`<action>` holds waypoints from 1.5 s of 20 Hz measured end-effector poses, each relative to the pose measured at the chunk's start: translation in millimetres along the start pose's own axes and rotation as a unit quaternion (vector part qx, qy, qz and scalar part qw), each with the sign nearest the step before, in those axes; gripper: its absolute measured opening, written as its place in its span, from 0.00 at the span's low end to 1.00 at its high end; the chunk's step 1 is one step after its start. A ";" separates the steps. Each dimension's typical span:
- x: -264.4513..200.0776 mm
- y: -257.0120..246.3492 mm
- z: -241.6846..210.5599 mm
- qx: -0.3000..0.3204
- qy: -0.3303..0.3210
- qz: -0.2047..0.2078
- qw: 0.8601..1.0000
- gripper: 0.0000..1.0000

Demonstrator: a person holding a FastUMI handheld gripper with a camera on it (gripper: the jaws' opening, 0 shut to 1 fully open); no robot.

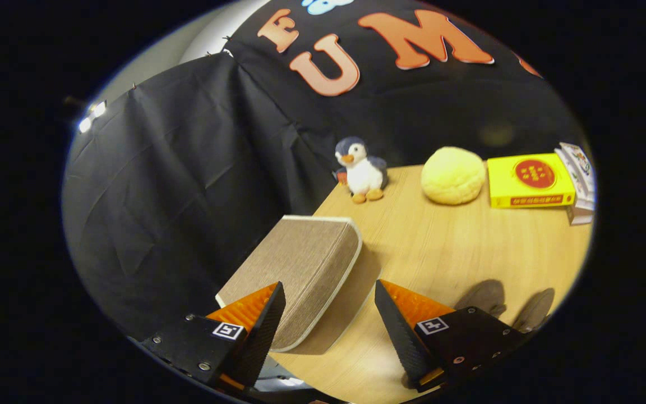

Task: Open the storage box then place both shoes into the box .Put the left shoe in first, then the right shoe, with the right side of both shoes facing outward in a uniform manner.

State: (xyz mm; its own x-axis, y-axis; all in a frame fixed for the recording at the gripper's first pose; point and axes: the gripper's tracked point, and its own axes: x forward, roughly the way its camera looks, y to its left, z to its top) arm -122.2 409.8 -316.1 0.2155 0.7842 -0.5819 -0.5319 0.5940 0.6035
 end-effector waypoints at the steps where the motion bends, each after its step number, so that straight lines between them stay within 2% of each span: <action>1: 6.7 1.4 -13.6 0.003 0.016 0.014 1.000 0.96; 4: 17.8 16.5 -31.8 0.036 0.044 0.062 0.996 0.97; 8: 34.5 21.8 -49.4 0.085 0.069 0.102 0.989 0.97; 12: 42.5 30.8 -65.1 0.156 0.094 0.149 0.972 0.97; 16: 48.7 37.3 -72.0 0.231 0.103 0.187 0.949 0.97; 20: 51.2 37.3 -75.6 0.262 0.110 0.206 0.936 0.95; 23: 49.5 42.8 -73.9 0.280 0.111 0.224 0.927 0.89; 25: 42.6 42.5 -69.8 0.290 0.110 0.228 0.923 0.74; 26: 40.8 42.4 -68.7 0.292 0.110 0.231 0.922 0.64; 30: 35.4 41.5 -65.3 0.294 0.121 0.224 0.921 0.59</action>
State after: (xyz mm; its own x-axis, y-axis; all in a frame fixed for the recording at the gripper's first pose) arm -190.1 450.5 -347.2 -0.1452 0.9535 -0.2641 0.0271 0.2707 0.9623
